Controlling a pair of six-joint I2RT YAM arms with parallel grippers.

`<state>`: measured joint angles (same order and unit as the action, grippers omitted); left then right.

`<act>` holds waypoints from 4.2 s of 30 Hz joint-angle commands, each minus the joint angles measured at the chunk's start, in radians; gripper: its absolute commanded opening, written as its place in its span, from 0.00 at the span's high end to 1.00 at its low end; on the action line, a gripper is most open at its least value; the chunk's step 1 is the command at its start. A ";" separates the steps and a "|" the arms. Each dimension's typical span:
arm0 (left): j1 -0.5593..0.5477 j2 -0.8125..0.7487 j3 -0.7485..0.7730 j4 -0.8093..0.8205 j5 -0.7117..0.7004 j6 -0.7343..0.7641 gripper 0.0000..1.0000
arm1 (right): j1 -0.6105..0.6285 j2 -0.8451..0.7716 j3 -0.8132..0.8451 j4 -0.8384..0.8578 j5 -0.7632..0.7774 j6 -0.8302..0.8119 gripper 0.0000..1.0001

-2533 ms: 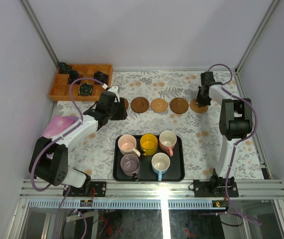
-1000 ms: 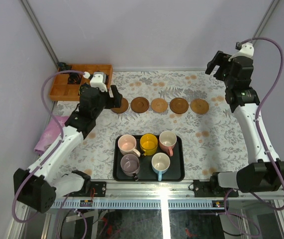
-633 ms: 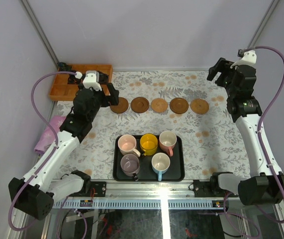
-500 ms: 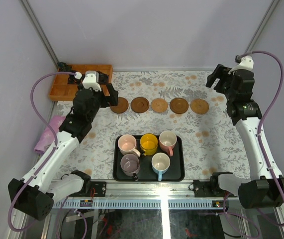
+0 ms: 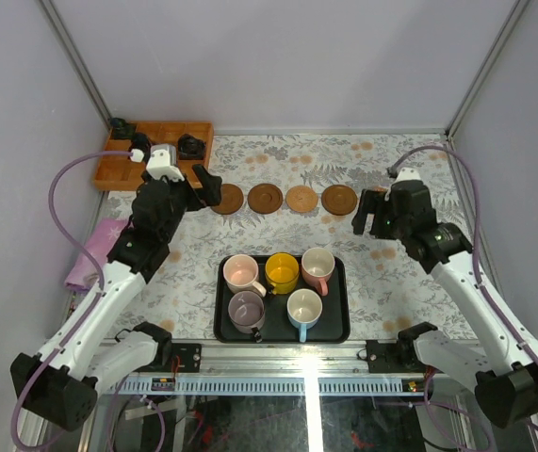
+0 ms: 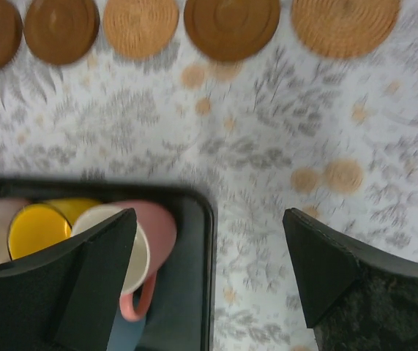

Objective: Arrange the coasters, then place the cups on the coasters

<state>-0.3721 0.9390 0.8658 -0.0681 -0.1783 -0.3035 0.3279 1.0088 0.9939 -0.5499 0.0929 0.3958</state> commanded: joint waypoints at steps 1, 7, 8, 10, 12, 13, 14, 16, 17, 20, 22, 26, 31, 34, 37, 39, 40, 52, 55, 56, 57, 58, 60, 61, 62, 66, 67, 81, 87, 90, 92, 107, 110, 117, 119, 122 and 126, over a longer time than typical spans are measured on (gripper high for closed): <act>0.006 0.038 0.003 -0.045 0.003 -0.070 0.00 | 0.087 -0.047 -0.067 -0.102 0.011 0.070 0.09; 0.006 0.009 -0.057 -0.013 -0.012 -0.103 0.00 | 0.226 -0.064 -0.132 -0.145 -0.009 0.114 0.01; 0.006 0.006 -0.069 -0.003 -0.015 -0.108 0.00 | 0.251 -0.065 -0.139 -0.142 -0.003 0.121 0.01; 0.005 0.004 -0.081 0.003 -0.013 -0.114 0.00 | 0.295 -0.062 -0.147 -0.128 0.007 0.133 0.00; 0.005 0.009 -0.085 -0.002 -0.010 -0.119 0.00 | 0.333 -0.051 -0.151 -0.110 0.009 0.137 0.00; 0.006 0.011 -0.088 -0.001 -0.007 -0.121 0.00 | 0.351 -0.044 -0.153 -0.101 0.008 0.137 0.00; 0.006 0.013 -0.092 -0.002 -0.005 -0.121 0.00 | 0.369 -0.033 -0.155 -0.092 0.008 0.136 0.00; 0.005 0.017 -0.096 -0.001 0.000 -0.121 0.00 | 0.409 -0.010 -0.158 -0.079 0.007 0.136 0.01; 0.006 0.020 -0.097 -0.001 0.004 -0.118 0.00 | 0.428 0.002 -0.157 -0.077 0.009 0.135 0.01; 0.006 0.023 -0.103 0.000 0.006 -0.114 0.00 | 0.480 0.027 -0.155 -0.069 0.025 0.130 0.02; 0.006 0.028 -0.109 0.003 0.006 -0.115 0.00 | 0.503 0.040 -0.152 -0.064 0.025 0.125 0.03; 0.006 0.035 -0.119 0.010 0.003 -0.117 0.00 | 0.520 0.074 -0.152 -0.063 0.032 0.127 0.06; 0.005 0.039 -0.121 0.011 -0.006 -0.114 0.00 | 0.520 0.121 -0.163 -0.054 0.070 0.139 0.13; 0.005 0.040 -0.122 0.010 -0.007 -0.111 0.00 | 0.520 0.140 -0.173 -0.035 0.071 0.138 0.21; 0.006 0.044 -0.122 0.003 -0.007 -0.110 0.00 | 0.520 0.158 -0.187 -0.014 0.066 0.144 0.24; 0.006 0.046 -0.122 -0.001 -0.008 -0.108 0.00 | 0.520 0.169 -0.194 -0.003 0.058 0.152 0.26; 0.005 0.046 -0.122 -0.001 -0.009 -0.108 0.00 | 0.520 0.175 -0.195 0.001 0.056 0.155 0.27; 0.006 0.057 -0.129 -0.001 -0.005 -0.106 0.00 | 0.520 0.236 -0.195 0.030 0.042 0.164 0.46; 0.006 0.061 -0.130 0.002 -0.004 -0.105 0.00 | 0.519 0.249 -0.192 0.030 0.040 0.166 0.53; 0.006 0.063 -0.131 0.003 -0.005 -0.105 0.00 | 0.519 0.253 -0.192 0.031 0.041 0.166 0.56; 0.005 0.065 -0.130 0.005 -0.006 -0.104 0.00 | 0.520 0.256 -0.192 0.030 0.044 0.165 0.59; 0.006 0.068 -0.131 0.006 -0.004 -0.104 0.00 | 0.520 0.260 -0.193 0.031 0.047 0.167 0.62; 0.006 0.072 -0.132 0.009 -0.003 -0.103 0.00 | 0.520 0.268 -0.193 0.030 0.054 0.168 0.68; 0.005 0.076 -0.132 0.011 -0.003 -0.104 0.00 | 0.520 0.272 -0.192 0.031 0.056 0.167 0.70; 0.006 0.078 -0.132 0.011 -0.001 -0.104 0.00 | 0.520 0.276 -0.192 0.033 0.058 0.170 0.74; 0.006 0.085 -0.131 0.015 -0.001 -0.102 0.00 | 0.520 0.297 -0.191 0.028 0.057 0.176 0.90; 0.006 0.085 -0.131 0.016 0.001 -0.102 0.00 | 0.519 0.303 -0.188 0.022 0.057 0.175 0.97; 0.005 0.095 -0.134 0.044 -0.006 -0.106 0.00 | 0.520 0.186 -0.126 -0.003 0.258 0.129 1.00; 0.006 0.105 -0.132 0.057 -0.008 -0.105 0.00 | 0.520 0.152 -0.064 -0.008 0.403 0.070 1.00; 0.006 0.110 -0.135 0.065 -0.013 -0.106 0.00 | 0.517 0.143 -0.048 0.015 0.463 0.042 1.00; 0.006 0.110 -0.134 0.069 -0.013 -0.106 0.00 | 0.504 0.144 -0.044 0.029 0.482 0.028 1.00; 0.006 0.132 -0.135 0.122 -0.027 -0.094 0.00 | 0.101 0.144 -0.189 0.537 0.337 -0.254 1.00; 0.005 0.145 -0.134 0.140 -0.036 -0.089 0.00 | 0.024 0.189 -0.224 0.692 0.264 -0.296 1.00; 0.005 0.175 -0.140 0.185 -0.046 -0.082 0.00 | -0.084 0.306 -0.271 0.961 0.166 -0.352 1.00; 0.006 0.182 -0.140 0.193 -0.047 -0.081 0.00 | -0.107 0.327 -0.272 0.998 0.152 -0.351 1.00; 0.005 0.193 -0.139 0.198 -0.044 -0.077 0.00 | -0.138 0.350 -0.272 1.039 0.135 -0.353 1.00; 0.006 0.207 -0.134 0.198 -0.039 -0.074 0.00 | -0.170 0.370 -0.273 1.061 0.119 -0.356 1.00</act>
<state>-0.3721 1.1332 0.7361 0.0578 -0.1989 -0.4030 0.1867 1.3880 0.6952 0.2974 0.2367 0.0597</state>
